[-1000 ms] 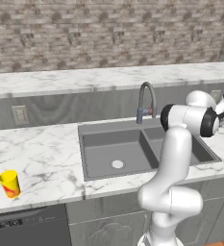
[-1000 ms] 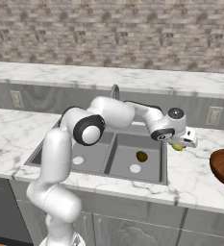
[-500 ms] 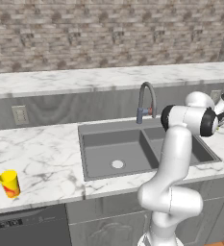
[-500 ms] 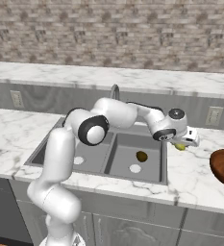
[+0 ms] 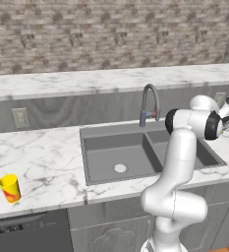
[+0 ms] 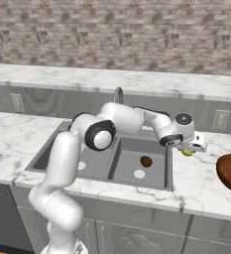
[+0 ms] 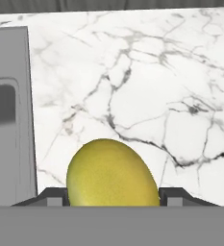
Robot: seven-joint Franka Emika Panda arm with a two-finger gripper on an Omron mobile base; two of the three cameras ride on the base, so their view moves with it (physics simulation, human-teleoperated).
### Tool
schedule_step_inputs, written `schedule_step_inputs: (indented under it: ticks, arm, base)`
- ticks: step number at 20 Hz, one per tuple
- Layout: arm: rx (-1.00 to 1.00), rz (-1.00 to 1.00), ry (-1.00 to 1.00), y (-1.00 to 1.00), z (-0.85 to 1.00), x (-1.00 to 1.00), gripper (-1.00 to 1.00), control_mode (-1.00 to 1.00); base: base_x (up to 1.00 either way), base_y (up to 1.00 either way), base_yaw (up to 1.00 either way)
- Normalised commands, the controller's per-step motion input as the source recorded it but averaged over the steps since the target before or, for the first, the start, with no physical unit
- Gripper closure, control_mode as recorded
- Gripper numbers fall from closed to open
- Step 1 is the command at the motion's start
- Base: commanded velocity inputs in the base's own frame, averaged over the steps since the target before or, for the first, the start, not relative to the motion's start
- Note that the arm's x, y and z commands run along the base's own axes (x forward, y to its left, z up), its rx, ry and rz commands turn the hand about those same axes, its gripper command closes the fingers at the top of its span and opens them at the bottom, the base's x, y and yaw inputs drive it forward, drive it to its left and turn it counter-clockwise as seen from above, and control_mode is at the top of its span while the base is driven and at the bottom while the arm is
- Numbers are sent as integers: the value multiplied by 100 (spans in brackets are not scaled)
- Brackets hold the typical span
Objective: Remove the lemon and avocado from the sink. Then move the bowl and cup from the counter to the sink for washing.
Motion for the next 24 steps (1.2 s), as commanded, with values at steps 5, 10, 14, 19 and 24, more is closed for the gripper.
schedule_step_inputs:
  ticks: [5,10,14,19,24]
  arm:
    - [0,2,1,-8,-9,7,100,-100]
    - [0,3,4,-8,-10,6,100,-100]
    - [0,3,10,-6,-10,4,100,-100]
    - [0,3,12,-4,-9,6,100,-100]
    - [0,1,9,0,-8,8,100,-100]
  base:
    - [0,0,0]
    - [0,0,0]
    - [0,0,0]
    - [0,0,0]
    - [0,0,0]
